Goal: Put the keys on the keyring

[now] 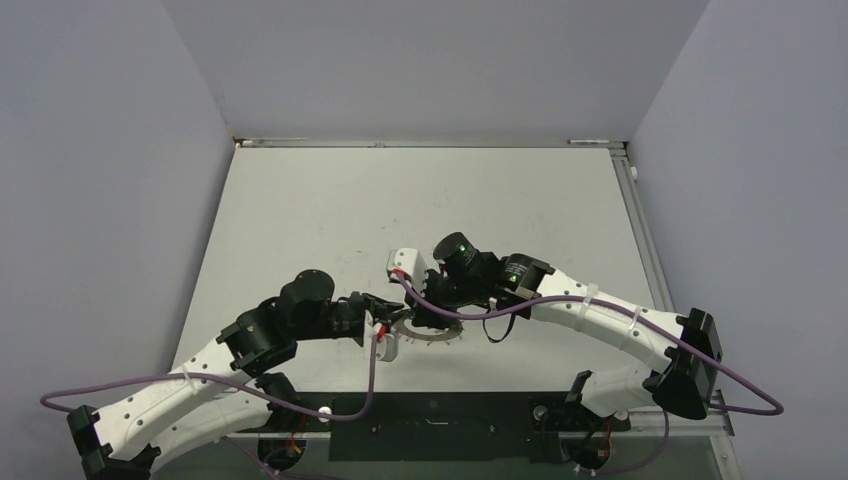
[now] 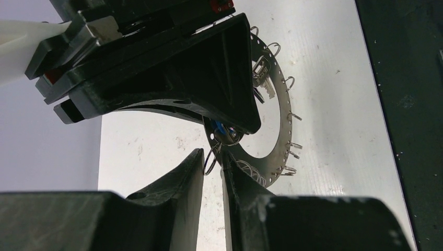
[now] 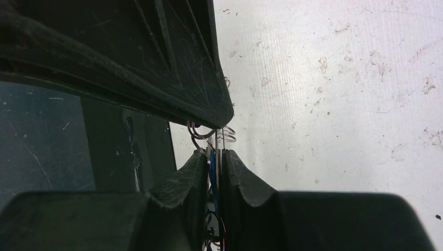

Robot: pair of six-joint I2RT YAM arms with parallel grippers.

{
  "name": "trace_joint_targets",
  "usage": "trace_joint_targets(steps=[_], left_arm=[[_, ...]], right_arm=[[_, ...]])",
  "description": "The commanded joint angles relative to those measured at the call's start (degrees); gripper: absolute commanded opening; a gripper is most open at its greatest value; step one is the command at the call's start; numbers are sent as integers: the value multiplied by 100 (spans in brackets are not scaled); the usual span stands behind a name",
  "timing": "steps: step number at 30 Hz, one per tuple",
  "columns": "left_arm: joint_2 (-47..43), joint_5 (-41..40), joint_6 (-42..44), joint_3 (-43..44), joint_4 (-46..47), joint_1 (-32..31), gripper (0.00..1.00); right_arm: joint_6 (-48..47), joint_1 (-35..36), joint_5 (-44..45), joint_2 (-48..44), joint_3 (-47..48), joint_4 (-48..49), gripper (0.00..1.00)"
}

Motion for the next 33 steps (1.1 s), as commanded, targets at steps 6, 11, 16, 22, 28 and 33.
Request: trace_joint_targets(steps=[6, 11, 16, 22, 28, 33], left_arm=[[3, 340, 98, 270, 9, -47, 0], [-105, 263, -256, 212, 284, -41, 0], [-424, 419, -1048, -66, 1116, 77, 0], [-767, 1437, -2156, -568, 2597, 751, 0], [-845, 2080, -2852, -878, 3454, 1083, 0], [-912, 2326, -3216, -1003, 3817, 1163, 0]], right_arm=[[-66, 69, 40, -56, 295, 132, 5], [-70, 61, 55, -139, 259, 211, 5], [-27, 61, 85, -351, 108, 498, 5], [31, 26, 52, -564, -41, 803, 7], [73, -25, -119, -701, -113, 1028, 17], [117, -54, -254, -683, -143, 1156, 36]])
